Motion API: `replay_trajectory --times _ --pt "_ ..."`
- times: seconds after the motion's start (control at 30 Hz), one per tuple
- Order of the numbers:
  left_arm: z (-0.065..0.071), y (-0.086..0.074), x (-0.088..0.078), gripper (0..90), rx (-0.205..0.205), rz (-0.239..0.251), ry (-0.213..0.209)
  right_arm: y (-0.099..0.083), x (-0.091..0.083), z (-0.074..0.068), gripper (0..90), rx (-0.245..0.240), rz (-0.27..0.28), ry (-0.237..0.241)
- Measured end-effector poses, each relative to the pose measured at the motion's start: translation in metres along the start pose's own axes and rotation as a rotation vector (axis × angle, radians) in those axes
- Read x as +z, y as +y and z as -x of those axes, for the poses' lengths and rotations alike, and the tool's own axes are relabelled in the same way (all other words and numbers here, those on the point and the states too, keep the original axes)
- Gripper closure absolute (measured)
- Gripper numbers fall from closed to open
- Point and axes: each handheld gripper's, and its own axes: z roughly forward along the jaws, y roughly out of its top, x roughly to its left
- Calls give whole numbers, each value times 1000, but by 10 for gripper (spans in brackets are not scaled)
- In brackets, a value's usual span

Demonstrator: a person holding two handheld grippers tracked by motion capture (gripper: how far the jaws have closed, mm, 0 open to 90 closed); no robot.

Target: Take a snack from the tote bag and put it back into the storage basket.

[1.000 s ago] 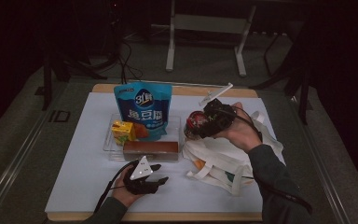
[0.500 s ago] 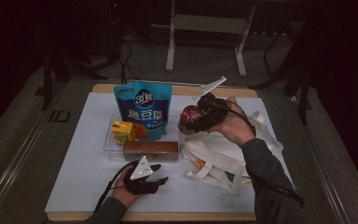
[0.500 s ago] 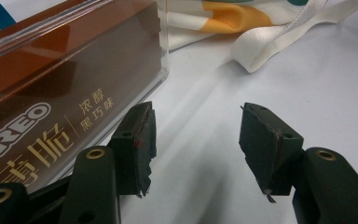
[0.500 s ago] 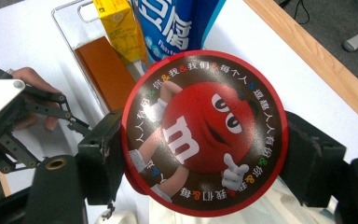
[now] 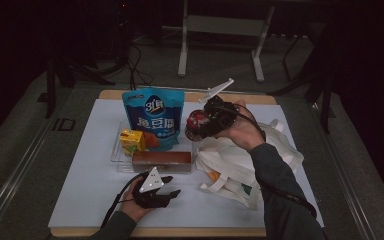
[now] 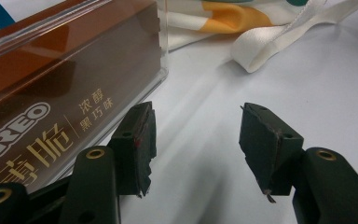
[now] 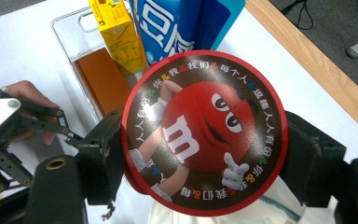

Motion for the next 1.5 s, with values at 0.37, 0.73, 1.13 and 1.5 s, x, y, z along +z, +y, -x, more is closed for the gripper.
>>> replay_trajectory --times 0.37,0.73,1.13,1.5 --pt "0 0 0 452 -1 -1 -3 8 12 -1 255 -15 -13 14" --pt "-1 0 0 452 -3 -1 -7 11 26 -2 255 -14 -22 32" --pt "-1 0 0 452 -4 0 -7 13 38 -4 255 -24 -47 32" --pt "-1 0 0 453 -1 -3 -9 12 50 -4 255 -15 -64 36"
